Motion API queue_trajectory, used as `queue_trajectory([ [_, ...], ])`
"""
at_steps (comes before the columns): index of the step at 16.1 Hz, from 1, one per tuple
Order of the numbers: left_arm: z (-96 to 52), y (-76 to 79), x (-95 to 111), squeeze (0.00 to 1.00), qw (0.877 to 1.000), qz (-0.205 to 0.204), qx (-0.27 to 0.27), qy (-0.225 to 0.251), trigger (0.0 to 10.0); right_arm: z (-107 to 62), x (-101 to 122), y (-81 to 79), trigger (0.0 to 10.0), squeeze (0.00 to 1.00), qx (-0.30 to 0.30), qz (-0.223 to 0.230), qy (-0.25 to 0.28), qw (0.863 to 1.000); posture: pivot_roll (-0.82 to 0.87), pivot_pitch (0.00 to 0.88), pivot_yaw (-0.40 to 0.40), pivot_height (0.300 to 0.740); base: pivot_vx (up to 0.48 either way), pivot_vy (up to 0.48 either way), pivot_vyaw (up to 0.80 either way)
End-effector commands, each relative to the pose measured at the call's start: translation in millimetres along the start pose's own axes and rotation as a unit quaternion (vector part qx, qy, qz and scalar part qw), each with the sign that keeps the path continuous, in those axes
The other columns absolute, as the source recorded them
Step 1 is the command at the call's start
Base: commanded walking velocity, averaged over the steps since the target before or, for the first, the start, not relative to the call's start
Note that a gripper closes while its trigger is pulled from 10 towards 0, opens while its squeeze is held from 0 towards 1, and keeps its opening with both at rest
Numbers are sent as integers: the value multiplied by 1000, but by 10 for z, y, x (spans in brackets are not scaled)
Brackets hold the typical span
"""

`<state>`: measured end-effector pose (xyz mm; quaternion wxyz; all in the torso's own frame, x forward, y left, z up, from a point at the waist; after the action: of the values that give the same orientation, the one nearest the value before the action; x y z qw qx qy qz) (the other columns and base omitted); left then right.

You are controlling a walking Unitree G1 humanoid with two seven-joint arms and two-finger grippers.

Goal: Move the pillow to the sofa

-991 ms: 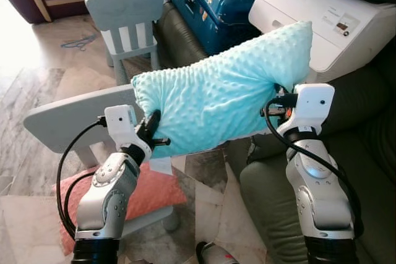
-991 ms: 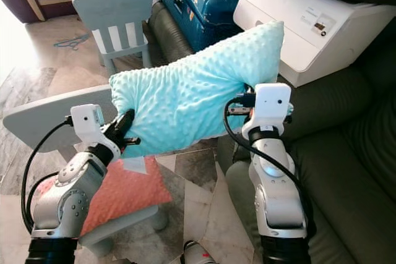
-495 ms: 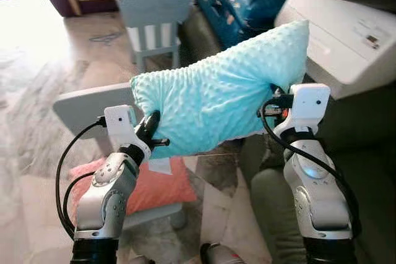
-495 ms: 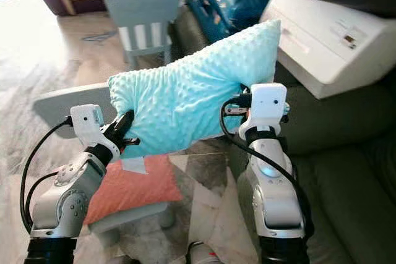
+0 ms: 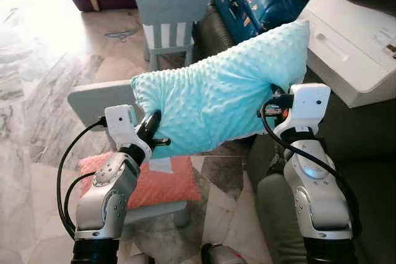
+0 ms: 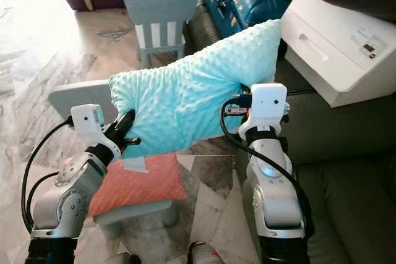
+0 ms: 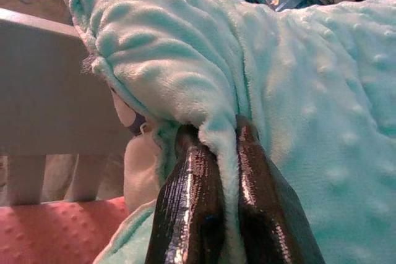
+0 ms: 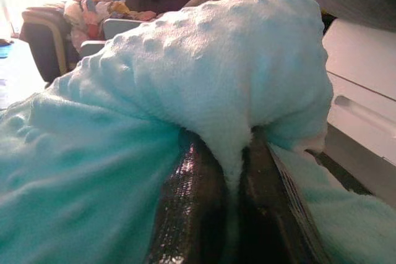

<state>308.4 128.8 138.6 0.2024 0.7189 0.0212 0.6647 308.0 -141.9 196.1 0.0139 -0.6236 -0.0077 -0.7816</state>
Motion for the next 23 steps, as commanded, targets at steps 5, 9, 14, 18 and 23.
queue_trajectory([
  [5, -8, 60, 15, 0, 1000, -4, -18, 1, 10000, -24, 49, 20, 10000, 0, -2, 0, 13, 1000, -131, 204, -53, 740, -247, 0, 0],
  [9, -6, 59, 14, 0, 1000, -4, -17, 0, 10000, -23, 48, 21, 10000, 0, -3, 1, 13, 1000, -131, 203, -52, 740, -247, 0, 0],
  [14, -1, 62, 18, 0, 1000, -5, -18, -1, 10000, -23, 51, 26, 10000, 0, -4, 1, 14, 1000, -132, 203, -51, 740, -256, 0, 0],
  [18, 5, 58, 15, 0, 1000, -5, -18, -1, 10000, -19, 50, 27, 10000, 0, -4, 1, 14, 1000, -131, 202, -52, 740, -272, 0, 0],
  [23, 2, 58, 14, 0, 1000, -5, -17, -1, 10000, -22, 46, 25, 10000, 0, -4, 1, 14, 1000, -133, 201, -50, 740, -213, 0, 0],
])
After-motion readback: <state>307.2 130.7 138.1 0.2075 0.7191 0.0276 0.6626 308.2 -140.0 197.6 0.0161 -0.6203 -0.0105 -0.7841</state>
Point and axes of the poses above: a point about 5 cm out from each wrist's last joint towards the gripper, its own z axis pointing out of the wrist towards the gripper, its own x axis along the axis of the wrist's last joint, y = z × x, the point moved 1 cm from there along z, pointing out of the wrist towards the gripper, and after that the axes turned 4 degrees about z, right-handed, at the moved point
